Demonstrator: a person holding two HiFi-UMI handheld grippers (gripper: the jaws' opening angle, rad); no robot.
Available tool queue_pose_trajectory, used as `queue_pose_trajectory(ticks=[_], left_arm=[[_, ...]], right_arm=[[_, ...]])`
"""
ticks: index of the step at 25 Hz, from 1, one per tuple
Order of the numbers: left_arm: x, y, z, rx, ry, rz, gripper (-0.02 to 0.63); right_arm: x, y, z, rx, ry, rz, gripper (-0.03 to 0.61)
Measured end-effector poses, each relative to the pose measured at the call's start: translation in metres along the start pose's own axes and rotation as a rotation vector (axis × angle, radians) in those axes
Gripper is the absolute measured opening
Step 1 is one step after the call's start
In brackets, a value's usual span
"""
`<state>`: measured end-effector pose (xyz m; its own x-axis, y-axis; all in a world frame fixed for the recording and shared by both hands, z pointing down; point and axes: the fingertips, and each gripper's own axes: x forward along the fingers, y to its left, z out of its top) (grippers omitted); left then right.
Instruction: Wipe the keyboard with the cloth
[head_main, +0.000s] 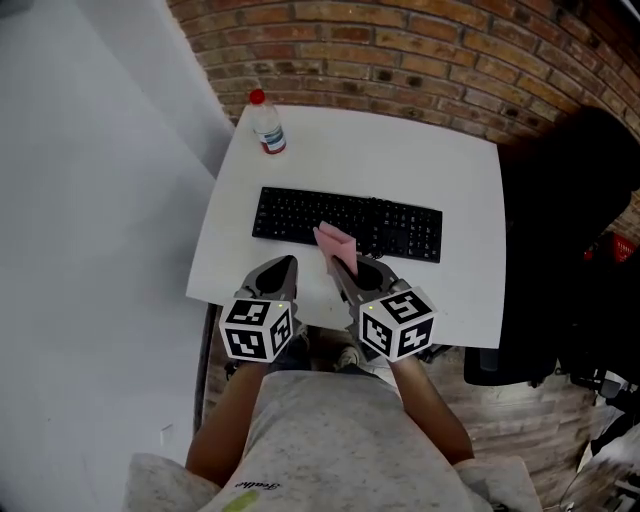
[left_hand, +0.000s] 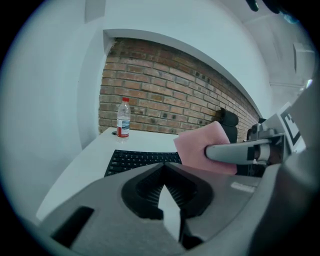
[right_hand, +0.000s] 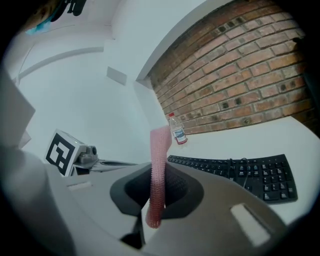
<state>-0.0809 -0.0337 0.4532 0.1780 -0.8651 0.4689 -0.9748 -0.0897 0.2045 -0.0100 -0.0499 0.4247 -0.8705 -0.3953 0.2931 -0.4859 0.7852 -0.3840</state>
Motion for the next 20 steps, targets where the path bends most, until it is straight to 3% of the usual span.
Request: queue_pose_trajectory(ticks=[12, 20], left_arm=[[0.04, 0.108, 0.022, -0.02, 0.053, -0.013, -0.008], [0.054, 0.16, 0.025, 0.004, 0.117, -0.048, -0.008]], right_arm=[[0.125, 0.01, 0.019, 0.097, 0.058, 0.052, 0.021], [0.199, 0.016, 0.028, 0.249, 0.075, 0.055, 0.021]])
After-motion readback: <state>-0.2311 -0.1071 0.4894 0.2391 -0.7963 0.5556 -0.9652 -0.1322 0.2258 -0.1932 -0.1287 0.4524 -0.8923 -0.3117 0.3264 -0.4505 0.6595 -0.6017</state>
